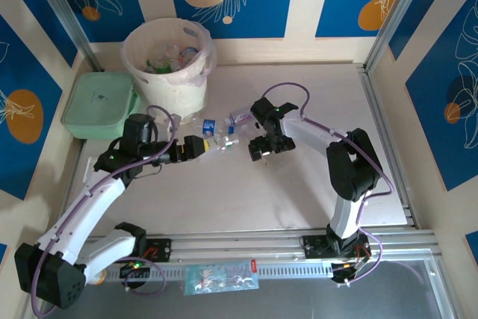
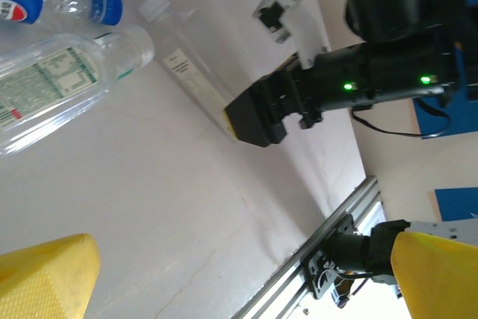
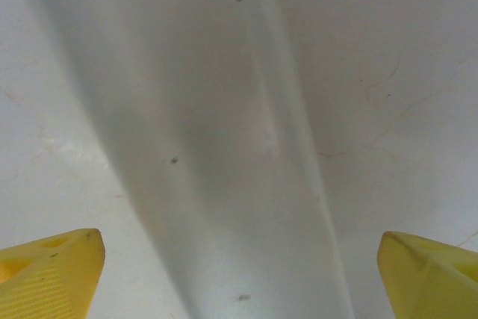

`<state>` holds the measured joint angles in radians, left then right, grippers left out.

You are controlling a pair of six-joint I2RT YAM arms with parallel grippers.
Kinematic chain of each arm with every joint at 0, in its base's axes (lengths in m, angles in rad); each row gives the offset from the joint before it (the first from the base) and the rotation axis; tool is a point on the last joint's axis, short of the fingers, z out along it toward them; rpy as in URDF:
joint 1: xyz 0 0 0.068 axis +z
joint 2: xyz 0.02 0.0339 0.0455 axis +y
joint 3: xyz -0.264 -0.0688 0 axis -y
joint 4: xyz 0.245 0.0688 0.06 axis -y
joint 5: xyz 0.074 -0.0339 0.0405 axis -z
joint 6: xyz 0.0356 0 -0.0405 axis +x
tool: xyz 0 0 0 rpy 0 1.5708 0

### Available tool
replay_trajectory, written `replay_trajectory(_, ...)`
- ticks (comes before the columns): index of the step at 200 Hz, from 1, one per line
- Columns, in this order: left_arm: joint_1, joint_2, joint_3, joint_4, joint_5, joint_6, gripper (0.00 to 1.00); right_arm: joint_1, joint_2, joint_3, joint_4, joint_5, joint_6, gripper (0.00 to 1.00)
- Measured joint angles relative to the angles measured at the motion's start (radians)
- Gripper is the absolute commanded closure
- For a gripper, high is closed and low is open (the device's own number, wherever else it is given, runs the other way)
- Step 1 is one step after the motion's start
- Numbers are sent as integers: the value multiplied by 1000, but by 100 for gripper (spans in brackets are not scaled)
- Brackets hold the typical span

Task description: Put the plastic bottles in the bin

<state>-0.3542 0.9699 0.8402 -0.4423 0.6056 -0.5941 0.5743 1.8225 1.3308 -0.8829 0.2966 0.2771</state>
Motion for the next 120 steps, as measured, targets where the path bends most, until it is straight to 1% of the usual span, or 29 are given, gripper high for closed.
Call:
replay_trajectory(16, 0, -3, 0, 14, 16, 0, 0, 0, 16, -5, 8, 0, -1, 10)
replay_trajectory(40, 0, -6, -3, 33, 23, -1, 0, 12, 36, -21, 27, 2, -7, 17)
replay_trajectory(61, 0, -6, -8, 47, 24, -4, 0, 28, 42, -32, 36, 15, -12, 27)
replay_trajectory(68, 0, -6, -10, 50, 25, -4, 0, 33, 43, -32, 36, 19, -12, 28)
replay_trajectory(78, 0, -6, -12, 53, 25, -4, 0, 38, 44, -32, 39, 23, -17, 35)
replay_trajectory(101, 0, -6, -13, 54, 23, -3, 0, 48, 46, -33, 41, 32, -18, 47)
replay_trajectory(120, 0, -6, -13, 53, 22, -3, 0, 53, 45, -34, 42, 37, -16, 49)
